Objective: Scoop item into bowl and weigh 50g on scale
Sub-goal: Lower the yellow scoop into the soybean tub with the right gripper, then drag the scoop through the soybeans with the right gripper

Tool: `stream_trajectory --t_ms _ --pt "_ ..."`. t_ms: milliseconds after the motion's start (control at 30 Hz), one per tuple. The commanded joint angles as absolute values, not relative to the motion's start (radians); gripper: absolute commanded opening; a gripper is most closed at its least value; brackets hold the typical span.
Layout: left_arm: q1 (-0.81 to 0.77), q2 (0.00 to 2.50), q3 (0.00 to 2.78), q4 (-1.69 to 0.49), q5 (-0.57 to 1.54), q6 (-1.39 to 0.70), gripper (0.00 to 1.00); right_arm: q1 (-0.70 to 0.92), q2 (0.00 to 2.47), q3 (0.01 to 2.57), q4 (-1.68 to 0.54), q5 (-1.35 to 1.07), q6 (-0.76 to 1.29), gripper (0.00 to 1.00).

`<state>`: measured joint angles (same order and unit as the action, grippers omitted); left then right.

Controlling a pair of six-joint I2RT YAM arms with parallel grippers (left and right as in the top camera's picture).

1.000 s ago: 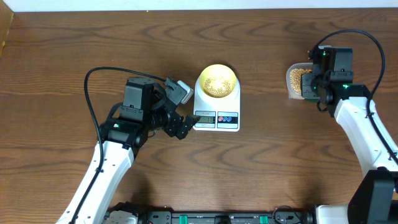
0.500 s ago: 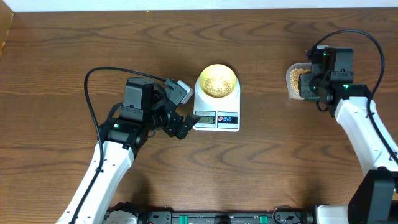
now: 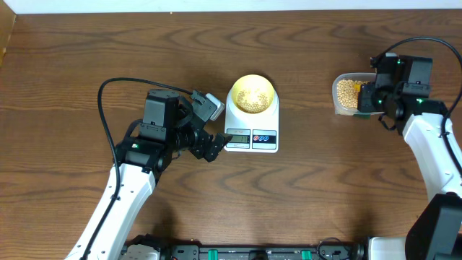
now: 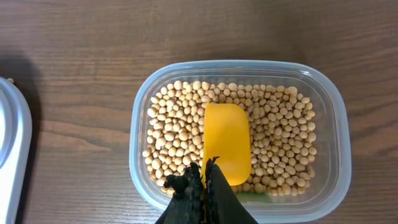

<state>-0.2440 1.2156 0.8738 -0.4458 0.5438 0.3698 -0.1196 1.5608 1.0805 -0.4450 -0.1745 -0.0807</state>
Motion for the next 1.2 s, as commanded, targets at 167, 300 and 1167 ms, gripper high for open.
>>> stream_trajectory --t_ms 167,300,1167 --pt "-0.241 1.206 0.872 -0.447 0.538 0.372 0.91 -0.138 1.571 1.097 -0.442 -0.273 -0.087 0.01" --pt "-0.241 1.206 0.872 -0.448 0.538 0.372 0.91 -0.146 1.571 1.097 -0.443 -0.284 -0.086 0.01" --pt "-0.241 1.206 0.872 -0.448 0.538 0.372 0.91 -0.2 1.571 1.097 -0.469 -0.416 -0.086 0.01"
